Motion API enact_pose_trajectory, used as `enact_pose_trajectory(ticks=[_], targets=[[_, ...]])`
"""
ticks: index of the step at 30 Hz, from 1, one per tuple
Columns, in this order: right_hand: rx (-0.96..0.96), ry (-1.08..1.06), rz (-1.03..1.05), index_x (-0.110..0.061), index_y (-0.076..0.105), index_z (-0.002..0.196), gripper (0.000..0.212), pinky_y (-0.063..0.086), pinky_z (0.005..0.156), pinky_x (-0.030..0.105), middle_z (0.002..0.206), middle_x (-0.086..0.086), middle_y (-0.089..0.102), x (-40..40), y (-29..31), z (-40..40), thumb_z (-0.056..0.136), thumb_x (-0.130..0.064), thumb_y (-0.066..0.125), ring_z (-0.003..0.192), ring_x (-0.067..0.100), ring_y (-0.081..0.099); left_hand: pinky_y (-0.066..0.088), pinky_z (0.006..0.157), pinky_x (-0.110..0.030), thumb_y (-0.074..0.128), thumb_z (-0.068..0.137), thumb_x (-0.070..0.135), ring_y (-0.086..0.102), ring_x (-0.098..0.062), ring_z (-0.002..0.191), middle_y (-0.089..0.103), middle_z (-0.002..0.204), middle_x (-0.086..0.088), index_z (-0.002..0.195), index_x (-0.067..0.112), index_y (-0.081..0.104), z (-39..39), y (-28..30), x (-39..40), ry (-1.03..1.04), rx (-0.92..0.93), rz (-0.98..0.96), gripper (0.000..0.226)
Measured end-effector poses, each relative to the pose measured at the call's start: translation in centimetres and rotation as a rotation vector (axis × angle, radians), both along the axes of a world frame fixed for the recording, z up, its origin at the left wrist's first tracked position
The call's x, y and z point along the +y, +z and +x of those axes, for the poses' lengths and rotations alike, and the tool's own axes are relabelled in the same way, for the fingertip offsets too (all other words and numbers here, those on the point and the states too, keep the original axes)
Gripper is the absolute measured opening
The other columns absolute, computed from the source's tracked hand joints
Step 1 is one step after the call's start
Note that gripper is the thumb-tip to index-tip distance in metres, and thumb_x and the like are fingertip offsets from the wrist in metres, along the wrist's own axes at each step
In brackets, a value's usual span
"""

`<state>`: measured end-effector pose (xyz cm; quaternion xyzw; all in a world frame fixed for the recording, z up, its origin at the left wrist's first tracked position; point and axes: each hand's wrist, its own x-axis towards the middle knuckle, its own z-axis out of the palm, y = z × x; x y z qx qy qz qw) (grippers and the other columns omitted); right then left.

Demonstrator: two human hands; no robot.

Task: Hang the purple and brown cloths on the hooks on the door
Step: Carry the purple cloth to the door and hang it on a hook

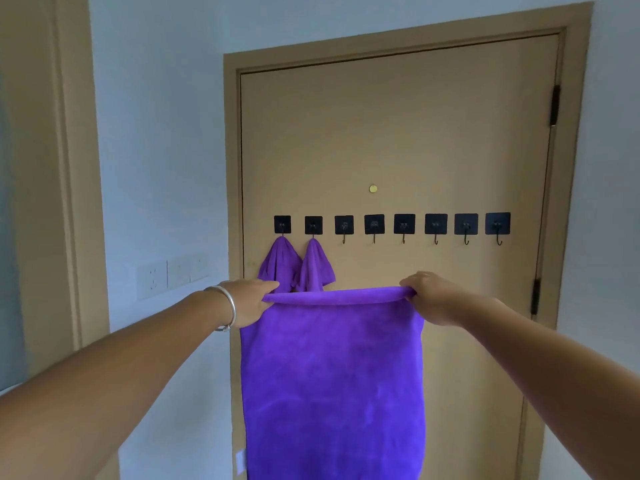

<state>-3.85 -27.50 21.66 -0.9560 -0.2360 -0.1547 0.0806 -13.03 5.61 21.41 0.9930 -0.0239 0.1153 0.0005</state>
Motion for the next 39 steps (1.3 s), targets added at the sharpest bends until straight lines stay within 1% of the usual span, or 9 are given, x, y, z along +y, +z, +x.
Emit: enact_pose_trajectory(ticks=[8,13,18,23,26,28,31,35,39], targets=[[0.005,0.015,0.022,-0.017,0.059,0.082,0.023,0.046,0.084,0.036,0.1,0.003,0.054,1.4,-1.5,10.0,0.091,-0.011,0.038,0.095,0.022,0.05,0.046,0.097,-0.03,0.037,0.102,0.034,0.051,-0.021,0.121,0.048,0.141,-0.001,0.148,0.026,0.031,9.2,-0.9,1.6,0.031,0.008,0.044,0.047],[-0.018,0.011,0.064,-0.018,0.061,0.084,0.026,0.046,0.078,0.034,0.1,0.0,0.057,3.1,-2.4,15.0,0.088,-0.008,0.038,0.094,0.02,0.05,0.05,0.09,-0.03,0.04,0.101,0.03,0.057,-0.02,0.109,0.057,0.129,0.0,0.139,0.025,0.044,15.4,-1.5,3.9,-0.034,-0.017,0.023,0.039],[-0.151,-0.046,0.247,-0.022,0.066,0.093,0.041,0.048,0.075,0.033,0.1,-0.003,0.062,4.8,-1.4,19.0,0.079,0.001,0.036,0.09,0.021,0.054,0.051,0.083,-0.032,0.042,0.096,0.01,0.059,-0.014,0.097,0.065,0.107,0.01,0.115,0.031,0.064,22.5,-0.8,5.7,-0.212,-0.294,-0.087,0.036],[-0.37,-0.098,0.288,-0.022,0.065,0.11,0.042,0.044,0.075,0.029,0.111,-0.005,0.065,6.6,1.2,23.9,0.083,0.0,0.041,0.101,0.021,0.058,0.049,0.067,-0.032,0.043,0.087,0.004,0.057,-0.011,0.076,0.056,0.091,0.024,0.104,0.04,0.051,29.7,0.7,7.0,-0.348,-0.455,-0.153,0.04],[-0.423,-0.156,0.187,-0.024,0.049,0.108,0.03,0.04,0.064,0.032,0.112,-0.004,0.06,7.7,1.9,26.4,0.087,-0.005,0.039,0.086,0.028,0.057,0.05,0.062,-0.039,0.042,0.083,-0.003,0.06,-0.024,0.078,0.046,0.132,0.013,0.104,0.027,0.046,33.7,0.7,7.7,-0.47,-0.533,-0.059,0.036],[-0.433,-0.13,-0.011,-0.027,0.037,0.098,0.029,0.036,0.057,0.034,0.115,-0.005,0.053,8.0,2.0,27.8,0.085,-0.002,0.036,0.073,0.03,0.052,0.053,0.071,-0.038,0.039,0.085,0.008,0.062,-0.024,0.096,0.038,0.146,0.006,0.113,0.025,0.048,36.3,0.5,8.4,-0.532,-0.539,0.02,0.035],[-0.453,-0.084,-0.252,-0.031,0.039,0.098,0.041,0.028,0.053,0.029,0.128,-0.01,0.044,8.2,2.1,29.6,0.077,0.005,0.039,0.07,0.027,0.046,0.048,0.093,-0.039,0.046,0.086,0.017,0.053,-0.02,0.121,0.041,0.144,0.005,0.126,0.025,0.059,39.3,0.2,9.0,-0.533,-0.508,0.047,0.043],[-0.484,-0.03,-0.35,-0.031,0.059,0.109,0.044,0.034,0.063,0.028,0.132,-0.004,0.049,8.8,2.3,32.3,0.083,0.001,0.045,0.097,0.028,0.056,0.051,0.067,-0.031,0.06,0.07,-0.015,0.061,-0.028,0.108,0.059,0.128,-0.004,0.109,0.021,0.071,41.2,0.3,8.8,-0.633,-0.615,0.138,0.054],[-0.478,-0.155,-0.282,-0.036,0.038,0.138,0.054,0.034,0.058,0.031,0.119,-0.001,0.045,10.9,3.1,34.9,0.09,-0.01,0.037,0.082,0.032,0.058,0.039,0.062,-0.033,0.043,0.08,-0.009,0.044,-0.02,0.097,0.045,0.118,0.001,0.15,0.031,0.029,43.8,1.1,7.8,-0.339,-0.528,0.195,0.082]])
